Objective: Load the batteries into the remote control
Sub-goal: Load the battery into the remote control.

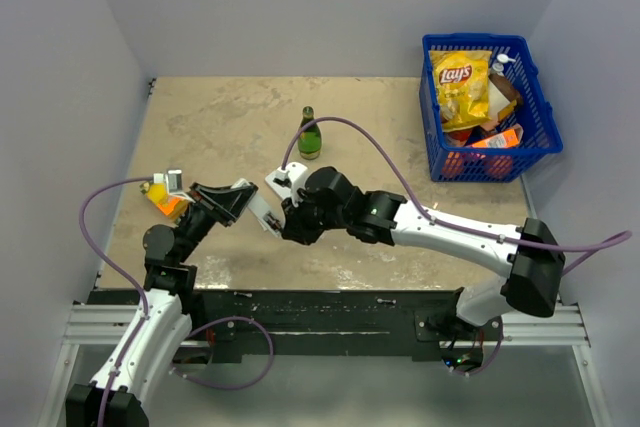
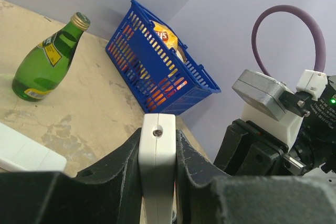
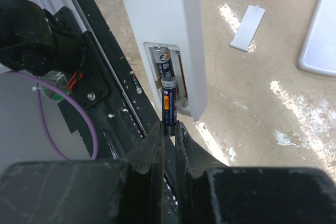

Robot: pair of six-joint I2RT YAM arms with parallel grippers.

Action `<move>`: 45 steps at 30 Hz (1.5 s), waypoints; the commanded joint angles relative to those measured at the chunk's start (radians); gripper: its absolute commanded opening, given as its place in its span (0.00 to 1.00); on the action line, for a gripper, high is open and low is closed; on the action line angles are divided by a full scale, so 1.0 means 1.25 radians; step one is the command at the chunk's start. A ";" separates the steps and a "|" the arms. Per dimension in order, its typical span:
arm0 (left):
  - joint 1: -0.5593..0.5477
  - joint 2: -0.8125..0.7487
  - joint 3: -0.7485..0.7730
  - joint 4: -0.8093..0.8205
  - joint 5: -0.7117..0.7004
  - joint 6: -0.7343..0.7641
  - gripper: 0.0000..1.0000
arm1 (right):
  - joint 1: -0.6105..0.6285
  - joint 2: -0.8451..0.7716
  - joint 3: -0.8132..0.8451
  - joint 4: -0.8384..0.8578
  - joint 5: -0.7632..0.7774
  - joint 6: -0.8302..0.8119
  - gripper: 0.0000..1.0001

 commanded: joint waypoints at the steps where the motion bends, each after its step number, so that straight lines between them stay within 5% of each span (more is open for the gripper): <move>1: -0.005 -0.010 0.010 0.049 0.015 -0.010 0.00 | 0.003 -0.007 0.041 -0.011 0.040 0.015 0.00; 45: -0.036 0.051 -0.015 0.135 0.055 -0.161 0.00 | 0.003 0.036 0.099 -0.049 0.130 -0.025 0.00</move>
